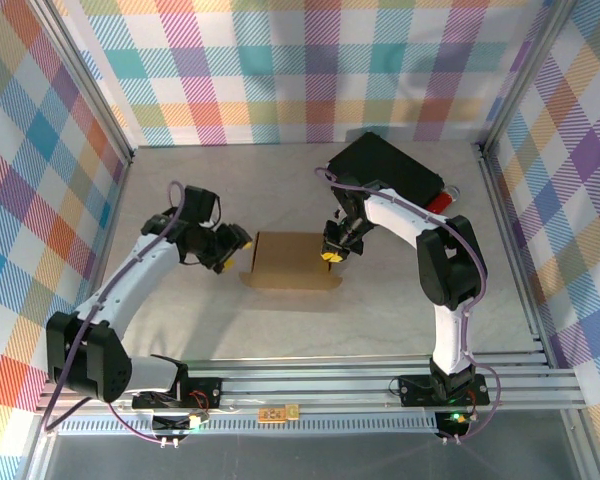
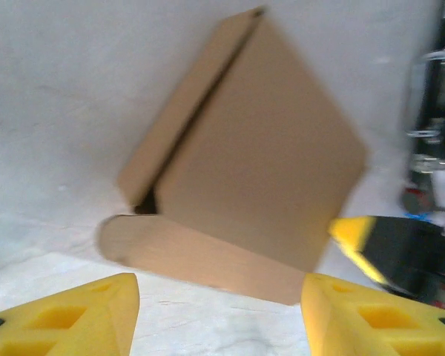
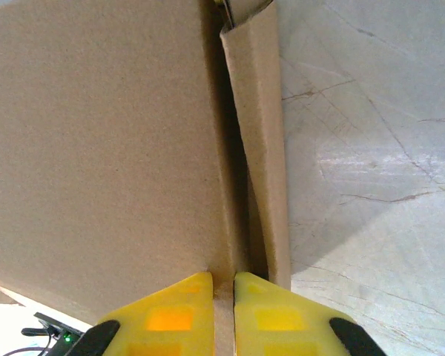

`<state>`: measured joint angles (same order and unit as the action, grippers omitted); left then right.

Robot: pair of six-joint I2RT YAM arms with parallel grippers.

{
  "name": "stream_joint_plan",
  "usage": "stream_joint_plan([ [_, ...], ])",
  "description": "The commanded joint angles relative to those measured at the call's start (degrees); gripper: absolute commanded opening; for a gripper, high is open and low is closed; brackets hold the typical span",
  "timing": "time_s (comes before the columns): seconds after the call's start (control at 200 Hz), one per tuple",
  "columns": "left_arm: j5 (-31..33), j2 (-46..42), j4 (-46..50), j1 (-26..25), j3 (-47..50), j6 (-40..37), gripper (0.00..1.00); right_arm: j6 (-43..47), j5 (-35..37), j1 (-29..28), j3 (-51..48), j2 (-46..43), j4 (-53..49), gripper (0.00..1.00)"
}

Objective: Fold the paper box

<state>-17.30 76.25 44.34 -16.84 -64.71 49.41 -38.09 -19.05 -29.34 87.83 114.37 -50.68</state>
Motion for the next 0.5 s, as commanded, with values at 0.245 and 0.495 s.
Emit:
stream_joint_plan([
  [0.245,-3.7,7.3,-3.2,-0.6,6.0,-4.3,0.57,0.6,0.1,-0.5,0.9,1.5,-2.3,0.13],
  [0.495,-4.2,7.9,-8.2,-0.7,11.0,-4.2,0.56,0.4,-0.6,-0.5,0.9,1.8,-2.0,0.13],
])
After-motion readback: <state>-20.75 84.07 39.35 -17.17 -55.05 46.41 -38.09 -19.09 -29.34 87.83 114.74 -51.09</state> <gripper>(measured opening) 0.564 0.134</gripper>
